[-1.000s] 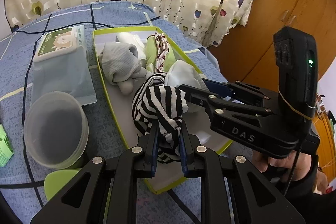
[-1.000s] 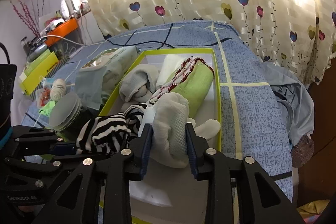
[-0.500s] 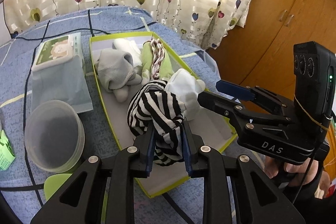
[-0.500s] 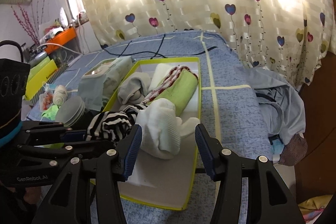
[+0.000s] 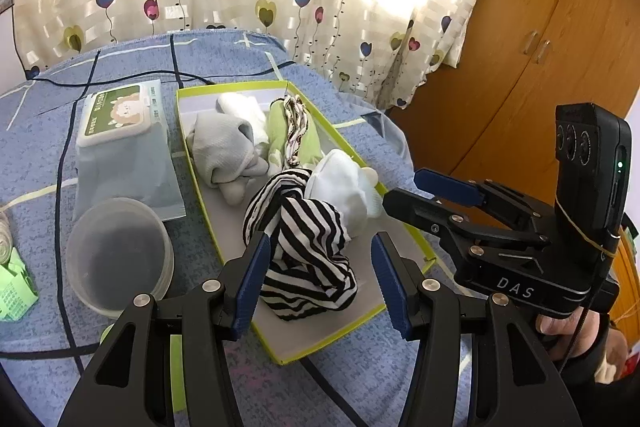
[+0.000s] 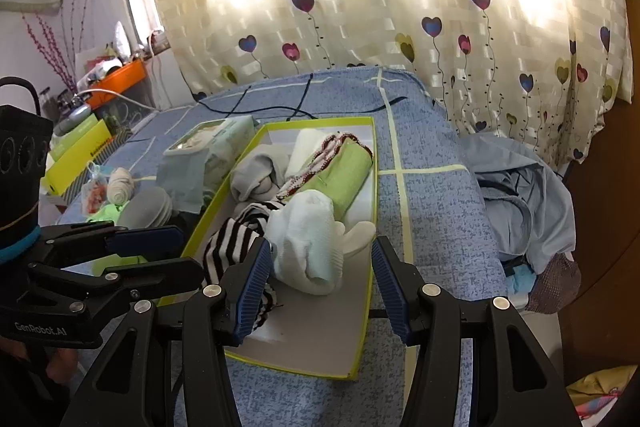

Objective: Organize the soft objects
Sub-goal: 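Raise both open grippers out of the box lid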

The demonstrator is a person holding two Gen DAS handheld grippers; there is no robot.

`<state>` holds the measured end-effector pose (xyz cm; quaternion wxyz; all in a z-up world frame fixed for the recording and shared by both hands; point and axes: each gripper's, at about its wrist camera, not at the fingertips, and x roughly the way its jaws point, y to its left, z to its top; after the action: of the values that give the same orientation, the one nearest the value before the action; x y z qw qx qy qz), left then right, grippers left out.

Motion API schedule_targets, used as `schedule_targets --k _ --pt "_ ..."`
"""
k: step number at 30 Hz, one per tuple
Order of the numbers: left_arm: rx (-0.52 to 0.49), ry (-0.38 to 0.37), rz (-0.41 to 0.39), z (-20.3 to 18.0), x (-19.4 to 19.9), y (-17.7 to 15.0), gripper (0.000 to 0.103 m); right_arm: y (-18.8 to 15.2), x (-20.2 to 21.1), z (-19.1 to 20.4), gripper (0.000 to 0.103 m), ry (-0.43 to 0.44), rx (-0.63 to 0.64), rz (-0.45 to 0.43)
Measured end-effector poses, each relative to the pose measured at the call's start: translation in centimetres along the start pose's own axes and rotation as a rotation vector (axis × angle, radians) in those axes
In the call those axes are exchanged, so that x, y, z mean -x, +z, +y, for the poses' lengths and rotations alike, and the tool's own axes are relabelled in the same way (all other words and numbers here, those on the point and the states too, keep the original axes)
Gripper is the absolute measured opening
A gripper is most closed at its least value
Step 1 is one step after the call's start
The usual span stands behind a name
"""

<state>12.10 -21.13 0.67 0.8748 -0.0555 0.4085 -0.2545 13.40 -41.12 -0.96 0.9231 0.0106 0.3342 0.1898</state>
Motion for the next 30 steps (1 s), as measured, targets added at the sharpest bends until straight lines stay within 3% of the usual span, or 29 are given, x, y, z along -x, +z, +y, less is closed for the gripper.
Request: schedule_targets --k 30 --pt "0.057 0.044 -0.151 2.8 8.7 -2.0 0.054 0.3 3.9 7.6 0.058 0.035 0.090 -0.047"
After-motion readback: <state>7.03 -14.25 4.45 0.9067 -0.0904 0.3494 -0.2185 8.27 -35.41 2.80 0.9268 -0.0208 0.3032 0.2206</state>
